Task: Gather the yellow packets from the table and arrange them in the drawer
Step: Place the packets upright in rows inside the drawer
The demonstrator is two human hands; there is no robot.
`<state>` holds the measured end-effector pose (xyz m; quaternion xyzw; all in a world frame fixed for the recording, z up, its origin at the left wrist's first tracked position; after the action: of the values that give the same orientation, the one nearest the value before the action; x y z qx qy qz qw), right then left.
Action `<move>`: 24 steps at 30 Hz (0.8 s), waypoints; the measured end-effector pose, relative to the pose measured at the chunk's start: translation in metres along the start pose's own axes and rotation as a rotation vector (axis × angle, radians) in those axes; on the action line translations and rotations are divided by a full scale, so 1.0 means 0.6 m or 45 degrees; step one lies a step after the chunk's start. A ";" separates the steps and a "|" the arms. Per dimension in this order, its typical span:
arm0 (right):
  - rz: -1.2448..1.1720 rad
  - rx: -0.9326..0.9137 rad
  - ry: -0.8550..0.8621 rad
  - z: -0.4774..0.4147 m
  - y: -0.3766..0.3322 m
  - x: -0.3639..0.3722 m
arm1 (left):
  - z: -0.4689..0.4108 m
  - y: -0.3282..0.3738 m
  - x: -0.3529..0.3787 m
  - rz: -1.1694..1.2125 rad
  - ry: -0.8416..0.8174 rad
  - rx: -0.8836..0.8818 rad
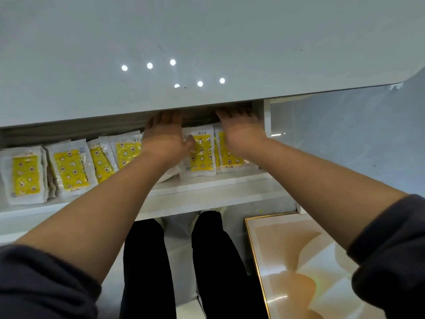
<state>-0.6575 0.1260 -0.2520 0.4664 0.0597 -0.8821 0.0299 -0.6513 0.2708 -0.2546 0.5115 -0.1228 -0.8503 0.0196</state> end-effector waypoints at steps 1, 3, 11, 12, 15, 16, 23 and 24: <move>-0.046 -0.022 -0.007 -0.002 -0.017 -0.002 | 0.004 -0.024 -0.003 -0.017 0.015 -0.063; -0.110 -0.061 -0.055 -0.008 -0.054 0.001 | 0.016 -0.063 0.002 -0.064 -0.018 -0.136; -0.048 -0.112 -0.025 -0.021 -0.109 0.031 | 0.030 -0.035 0.028 -0.058 -0.082 0.165; -0.035 -0.123 0.000 -0.018 -0.109 0.031 | 0.029 -0.036 0.028 -0.041 -0.072 0.162; -0.021 -0.121 0.024 -0.014 -0.111 0.032 | 0.026 -0.049 0.021 -0.010 -0.040 0.122; -0.023 -0.110 0.029 -0.015 -0.113 0.031 | 0.024 -0.055 0.021 -0.032 -0.042 0.108; -0.030 -0.094 0.089 -0.011 -0.147 0.041 | 0.030 -0.073 0.031 -0.100 -0.133 0.084; -0.027 -0.091 0.093 -0.011 -0.146 0.042 | 0.029 -0.073 0.025 -0.088 -0.102 0.099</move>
<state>-0.6759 0.2139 -0.2697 0.4964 0.0971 -0.8620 0.0349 -0.6699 0.3143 -0.2698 0.4813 -0.1388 -0.8648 -0.0347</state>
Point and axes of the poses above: each hand's wrist, its own z-axis away from the middle knuckle, its own x-axis out of the palm, y = z × x, the point moved 10 cm from there along -z, towards the middle knuckle, and after that the axes turned 11 degrees about y, right-handed, at the moved point
